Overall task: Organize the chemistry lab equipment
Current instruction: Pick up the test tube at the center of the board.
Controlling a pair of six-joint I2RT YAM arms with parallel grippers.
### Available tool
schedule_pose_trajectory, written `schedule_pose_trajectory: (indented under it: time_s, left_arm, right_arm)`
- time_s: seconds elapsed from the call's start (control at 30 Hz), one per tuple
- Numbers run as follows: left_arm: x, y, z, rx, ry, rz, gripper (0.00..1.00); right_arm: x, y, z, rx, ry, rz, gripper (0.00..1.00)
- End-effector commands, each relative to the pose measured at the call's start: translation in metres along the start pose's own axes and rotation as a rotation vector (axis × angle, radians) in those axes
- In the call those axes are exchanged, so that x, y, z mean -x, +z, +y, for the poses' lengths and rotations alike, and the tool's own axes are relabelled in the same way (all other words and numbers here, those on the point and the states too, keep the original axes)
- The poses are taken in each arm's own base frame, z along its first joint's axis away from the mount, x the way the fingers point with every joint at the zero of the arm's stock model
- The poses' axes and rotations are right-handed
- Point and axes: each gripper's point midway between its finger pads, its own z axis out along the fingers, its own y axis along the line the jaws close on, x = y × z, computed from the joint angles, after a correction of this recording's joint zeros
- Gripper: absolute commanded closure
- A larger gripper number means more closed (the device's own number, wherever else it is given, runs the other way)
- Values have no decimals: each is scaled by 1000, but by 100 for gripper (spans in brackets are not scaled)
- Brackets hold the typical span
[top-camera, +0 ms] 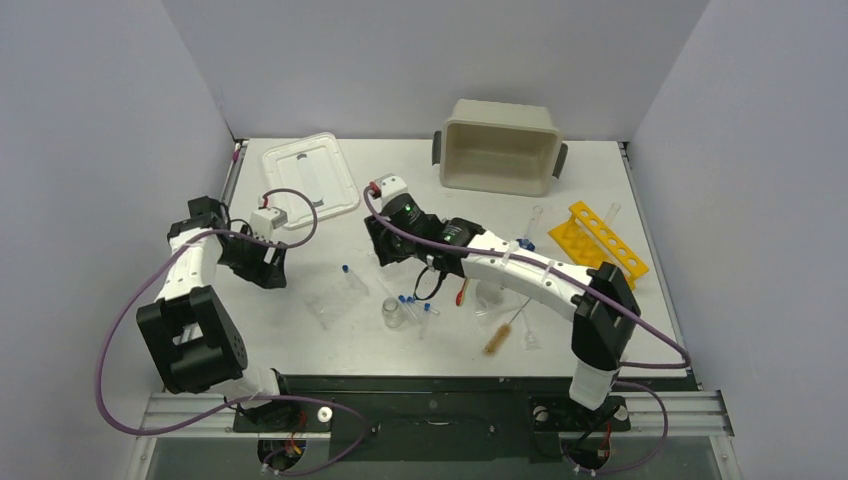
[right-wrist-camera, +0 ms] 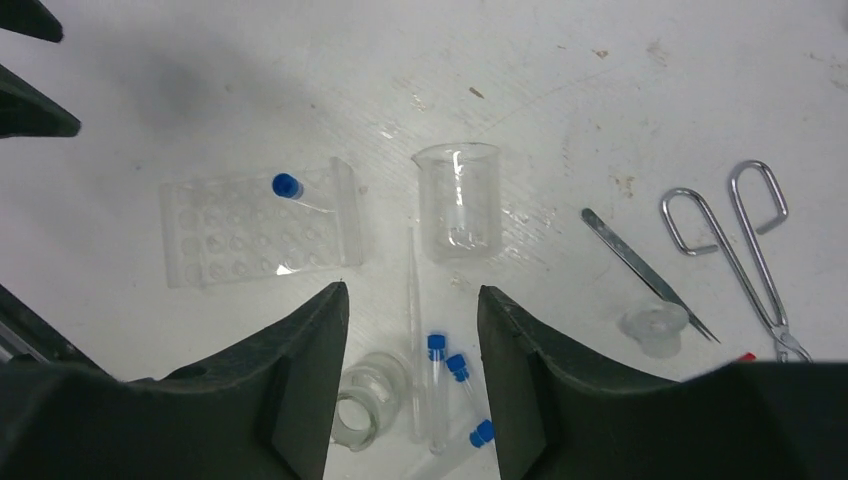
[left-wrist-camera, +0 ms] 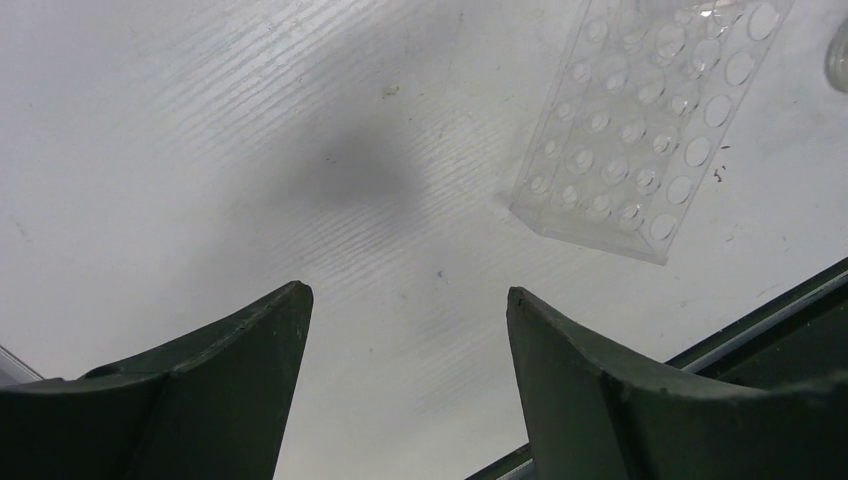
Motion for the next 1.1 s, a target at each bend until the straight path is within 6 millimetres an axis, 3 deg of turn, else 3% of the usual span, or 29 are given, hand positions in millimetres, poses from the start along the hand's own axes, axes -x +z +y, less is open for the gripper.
schedule_pose_trajectory:
  time_s: [0.0, 0.1, 0.27, 0.43, 0.73, 1.07]
  left_arm:
    - [27, -26, -11, -3, 48, -97, 29]
    - [35, -36, -17, 4, 52, -134, 28]
    - [47, -52, -27, -19, 64, -166, 26]
    - [46, -57, -45, -113, 40, -105, 25]
    - [47, -66, -55, -126, 73, -84, 25]
    - [67, -73, -51, -81, 43, -161, 24]
  right_arm:
    - [-32, -8, -24, -44, 45, 66, 57]
    - [-64, -7, -37, -86, 39, 137, 61]
    - [-98, 1, -46, -115, 21, 214, 64]
    - [-117, 10, -46, -116, -14, 276, 66]
    - [-148, 11, -44, -93, -61, 358, 66]
    - [-164, 21, -49, -108, -102, 405, 63]
